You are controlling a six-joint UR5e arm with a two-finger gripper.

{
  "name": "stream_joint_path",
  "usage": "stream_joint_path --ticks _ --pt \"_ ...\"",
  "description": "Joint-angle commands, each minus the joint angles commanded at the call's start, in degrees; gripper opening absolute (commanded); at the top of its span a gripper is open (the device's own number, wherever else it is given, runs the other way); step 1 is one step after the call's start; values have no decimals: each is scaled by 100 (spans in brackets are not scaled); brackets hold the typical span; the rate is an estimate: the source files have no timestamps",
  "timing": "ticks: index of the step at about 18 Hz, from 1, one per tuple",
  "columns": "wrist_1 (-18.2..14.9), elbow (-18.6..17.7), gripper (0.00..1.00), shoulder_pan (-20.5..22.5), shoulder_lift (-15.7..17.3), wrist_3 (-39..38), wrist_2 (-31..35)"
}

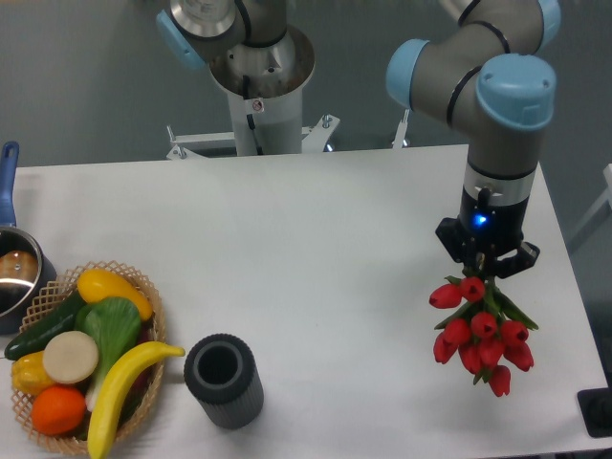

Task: Place the flowers on the table

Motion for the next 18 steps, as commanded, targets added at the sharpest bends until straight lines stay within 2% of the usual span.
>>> stream_joint_path --ticks 3,6,8,9,11,14,15,18 --pt "-9 0 0 -333 -158 -18 335" --pt "9 -149 0 -396 -238 -18 335" --pt "140 -298 0 -457 -255 -18 335" --pt "228 -351 5 -519 -307 -18 344" --pt "395 -483 25 -537 -343 -88 335" --pt "430 -606 44 -651 -334 -500 309" --pt "491 -676 99 -660 -308 -580 309" --pt "816 -703 100 -608 -290 -598 283"
